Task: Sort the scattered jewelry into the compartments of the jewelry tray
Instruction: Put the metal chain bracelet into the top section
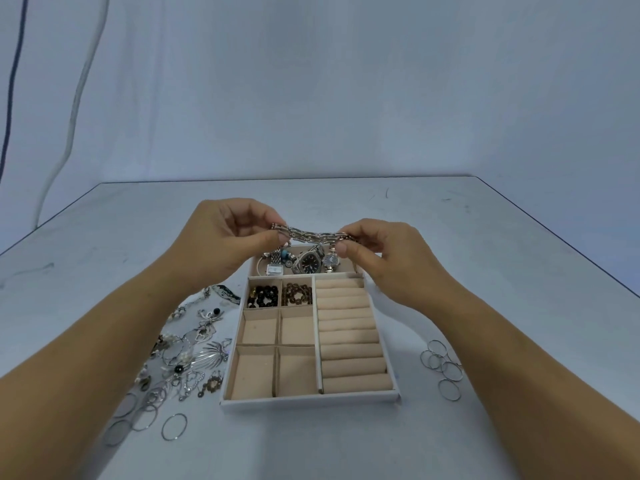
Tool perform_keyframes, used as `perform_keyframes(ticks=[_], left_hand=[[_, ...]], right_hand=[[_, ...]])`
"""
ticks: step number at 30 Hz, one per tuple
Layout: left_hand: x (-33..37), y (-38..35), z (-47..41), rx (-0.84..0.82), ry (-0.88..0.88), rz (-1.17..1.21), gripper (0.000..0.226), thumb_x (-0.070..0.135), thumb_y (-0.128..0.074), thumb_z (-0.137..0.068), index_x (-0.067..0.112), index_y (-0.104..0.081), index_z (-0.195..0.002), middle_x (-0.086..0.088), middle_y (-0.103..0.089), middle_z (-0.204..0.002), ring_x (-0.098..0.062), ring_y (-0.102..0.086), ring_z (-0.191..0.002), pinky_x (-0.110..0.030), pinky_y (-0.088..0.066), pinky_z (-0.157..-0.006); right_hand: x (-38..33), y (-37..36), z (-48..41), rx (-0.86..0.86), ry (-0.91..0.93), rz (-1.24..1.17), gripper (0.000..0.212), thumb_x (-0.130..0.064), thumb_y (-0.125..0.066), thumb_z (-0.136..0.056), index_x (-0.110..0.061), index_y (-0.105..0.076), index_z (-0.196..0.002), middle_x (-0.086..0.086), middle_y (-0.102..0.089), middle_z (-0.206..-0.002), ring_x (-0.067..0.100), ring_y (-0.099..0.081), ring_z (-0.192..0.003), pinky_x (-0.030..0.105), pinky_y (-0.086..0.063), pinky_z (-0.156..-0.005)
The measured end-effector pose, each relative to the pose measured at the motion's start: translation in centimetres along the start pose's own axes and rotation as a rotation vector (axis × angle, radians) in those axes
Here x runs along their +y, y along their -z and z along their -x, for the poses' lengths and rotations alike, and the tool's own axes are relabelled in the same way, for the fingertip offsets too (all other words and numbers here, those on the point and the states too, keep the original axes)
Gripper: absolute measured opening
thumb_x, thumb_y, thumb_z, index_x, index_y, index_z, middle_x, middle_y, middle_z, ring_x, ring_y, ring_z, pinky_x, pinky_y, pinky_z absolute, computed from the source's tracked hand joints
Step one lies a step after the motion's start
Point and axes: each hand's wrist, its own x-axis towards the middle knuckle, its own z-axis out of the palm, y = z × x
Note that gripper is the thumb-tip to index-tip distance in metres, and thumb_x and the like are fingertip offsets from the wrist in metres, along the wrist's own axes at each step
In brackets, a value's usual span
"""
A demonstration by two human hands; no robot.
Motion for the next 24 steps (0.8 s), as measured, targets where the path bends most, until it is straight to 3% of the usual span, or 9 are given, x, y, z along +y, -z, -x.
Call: perform_keyframes(ticks=[2,6,11,16,20,24], left_hand=[[-0.2,0.2,-0.2,0.004,-0.007,0.003,0.018,0.008,-0.074,-0.066,0.007,-0.069,-0.083,-0.010,-0.074,-0.080,-0.019,-0.071,-0.073,-0.026,-0.058,-0.072],[-0.3,0.2,-0.5,0.040,-0.021,0.012,0.015,-0.004,-0.072,-0.073,0.008,-0.068,-0.081,-0.007,-0.074,-0.075,-0.011,-0.069,-0.066,-0.012,-0.049,-0.054],[-1.6,0.6,-0.7,0.049,-0.020,-0.004,0.017,0.011,-0.076,-0.066,0.010,-0.069,-0.082,-0.012,-0.074,-0.082,-0.022,-0.071,-0.074,-0.024,-0.058,-0.070],[-3.7,0.7,-0.6,0.035,-0.014,-0.253,0.015,0.007,-0.079,-0.074,0.019,-0.072,-0.080,-0.014,-0.071,-0.073,-0.029,-0.070,-0.073,-0.029,-0.058,-0.078],[-4.2,0.6,-0.3,0.026,-0.070,-0.441,0.016,0.009,-0.076,-0.076,0.023,-0.073,-0.081,-0.005,-0.070,-0.071,-0.019,-0.068,-0.071,-0.018,-0.054,-0.073],[-4.4,0.8,-0.1,-0.023,-0.127,-0.517,0.019,0.009,-0.076,-0.076,0.026,-0.073,-0.082,0.004,-0.073,-0.077,-0.006,-0.069,-0.069,-0.022,-0.056,-0.075]], right_hand=[[0.1,-0.1,-0.4,0.003,-0.003,-0.028,0.004,-0.028,-0.067,-0.086,-0.030,-0.068,-0.090,-0.005,-0.071,-0.083,0.007,-0.064,-0.078,0.017,-0.050,-0.066],[0.1,-0.3,-1.7,0.010,-0.017,-0.019,0.005,-0.028,-0.067,-0.086,-0.031,-0.067,-0.090,-0.007,-0.071,-0.082,0.009,-0.066,-0.081,0.028,-0.052,-0.080],[0.4,-0.7,-2.6,-0.007,-0.017,0.033,0.004,-0.026,-0.066,-0.087,-0.030,-0.066,-0.088,-0.013,-0.068,-0.078,-0.002,-0.059,-0.071,0.015,-0.044,-0.071],[1.1,-1.5,-2.5,-0.088,-0.060,0.139,0.003,-0.026,-0.064,-0.089,-0.025,-0.067,-0.089,-0.006,-0.068,-0.076,0.016,-0.064,-0.067,0.021,-0.050,-0.061],[1.5,-1.7,-2.4,-0.131,-0.069,0.182,0.005,-0.029,-0.063,-0.089,-0.027,-0.067,-0.088,-0.002,-0.067,-0.073,0.010,-0.057,-0.049,0.015,-0.043,-0.052],[1.9,-1.9,-2.4,-0.144,-0.068,0.244,0.006,-0.033,-0.063,-0.088,-0.029,-0.067,-0.089,-0.003,-0.068,-0.071,0.003,-0.057,-0.054,0.022,-0.044,-0.064]])
